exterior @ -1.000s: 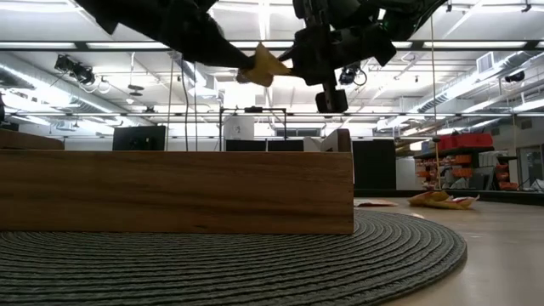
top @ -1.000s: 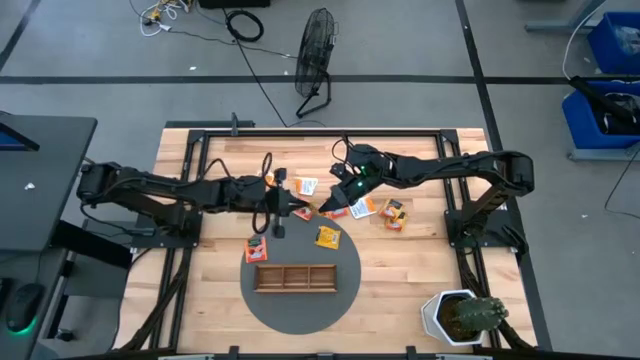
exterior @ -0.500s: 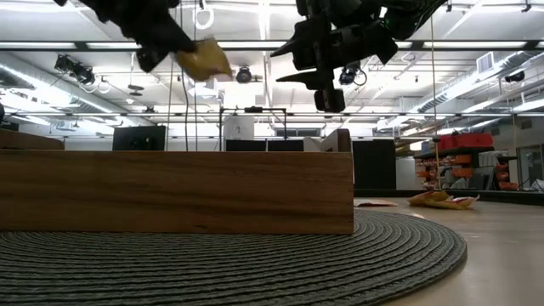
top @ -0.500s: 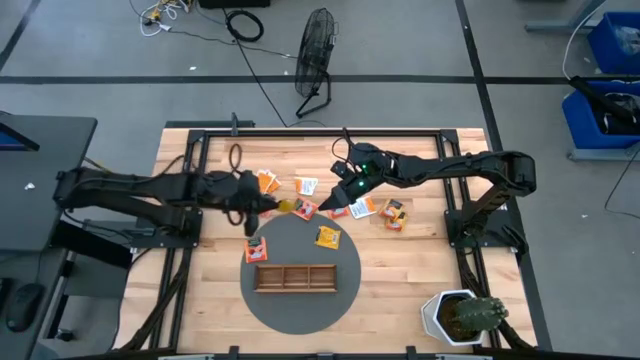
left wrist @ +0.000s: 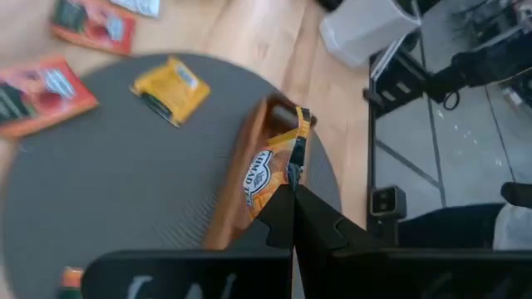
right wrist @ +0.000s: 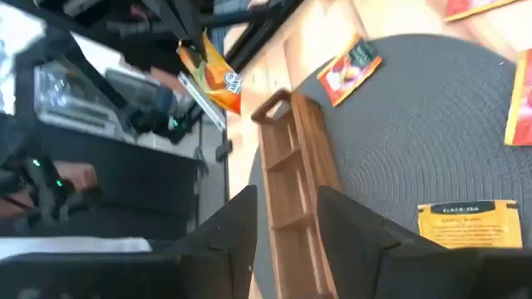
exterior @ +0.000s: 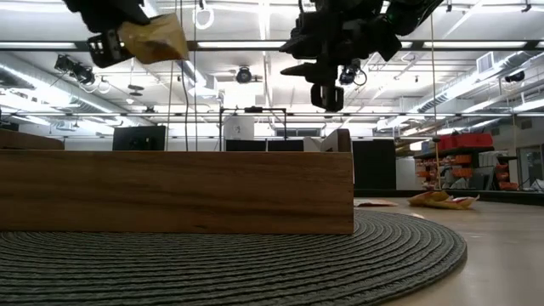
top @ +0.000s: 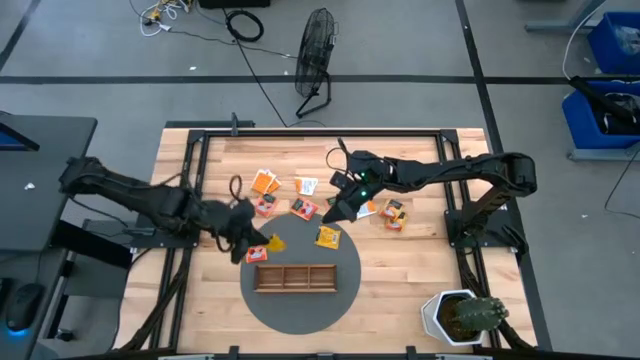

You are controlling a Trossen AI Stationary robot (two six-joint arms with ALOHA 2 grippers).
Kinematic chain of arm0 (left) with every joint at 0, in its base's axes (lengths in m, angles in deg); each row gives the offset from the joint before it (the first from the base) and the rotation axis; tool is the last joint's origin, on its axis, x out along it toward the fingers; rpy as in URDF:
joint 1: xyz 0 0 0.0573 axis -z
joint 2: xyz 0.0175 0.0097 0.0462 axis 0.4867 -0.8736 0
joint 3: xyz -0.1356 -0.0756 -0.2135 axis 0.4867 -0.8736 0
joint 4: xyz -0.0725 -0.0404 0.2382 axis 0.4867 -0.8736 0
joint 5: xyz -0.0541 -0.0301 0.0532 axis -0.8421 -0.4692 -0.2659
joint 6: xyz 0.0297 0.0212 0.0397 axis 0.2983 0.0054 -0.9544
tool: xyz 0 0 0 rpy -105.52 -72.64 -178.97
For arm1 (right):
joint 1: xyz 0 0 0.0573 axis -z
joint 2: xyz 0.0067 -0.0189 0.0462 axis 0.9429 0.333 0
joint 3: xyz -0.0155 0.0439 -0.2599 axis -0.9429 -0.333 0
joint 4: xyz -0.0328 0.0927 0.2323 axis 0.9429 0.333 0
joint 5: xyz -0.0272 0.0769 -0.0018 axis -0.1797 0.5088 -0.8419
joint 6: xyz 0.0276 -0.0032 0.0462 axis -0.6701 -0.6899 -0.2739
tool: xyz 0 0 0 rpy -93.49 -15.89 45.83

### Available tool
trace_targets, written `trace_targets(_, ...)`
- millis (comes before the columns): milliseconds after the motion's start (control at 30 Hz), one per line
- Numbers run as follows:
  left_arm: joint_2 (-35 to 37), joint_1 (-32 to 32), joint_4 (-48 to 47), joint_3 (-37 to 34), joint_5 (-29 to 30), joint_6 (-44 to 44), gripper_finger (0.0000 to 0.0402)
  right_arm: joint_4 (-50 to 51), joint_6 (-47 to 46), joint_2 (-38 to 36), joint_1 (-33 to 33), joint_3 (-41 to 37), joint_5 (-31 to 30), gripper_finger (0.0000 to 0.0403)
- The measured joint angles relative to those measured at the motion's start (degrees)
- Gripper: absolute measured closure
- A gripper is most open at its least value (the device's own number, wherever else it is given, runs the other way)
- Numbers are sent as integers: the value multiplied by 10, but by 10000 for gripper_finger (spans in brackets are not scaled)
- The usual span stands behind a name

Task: Pick & Place Tea
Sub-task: Put the yellow tea bag into the left section of the wooden organizer

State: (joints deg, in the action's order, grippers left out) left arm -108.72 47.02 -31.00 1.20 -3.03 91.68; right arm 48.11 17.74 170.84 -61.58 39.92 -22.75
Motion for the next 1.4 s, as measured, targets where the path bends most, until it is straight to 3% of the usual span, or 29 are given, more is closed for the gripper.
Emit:
trace_targets(167, -79, 41, -34, 39, 18, 36, 400, 17, 59, 0, -36, 0, -13, 294)
trace_targets(400, -202, 72, -147, 150, 1, 62, 401, 76, 128, 0, -77, 0, -54, 333)
trace_targets(733, -310, 128, -177, 215, 17, 116, 401, 119, 176, 0, -104, 0, -94, 365)
trace_targets(1033, -334, 176, -208, 216, 93, 163, 401, 119, 179, 0, -106, 0, -94, 366)
trace_targets(1400, -334, 194, -241, 216, 126, 137, 401, 119, 178, 0, -106, 0, -95, 366)
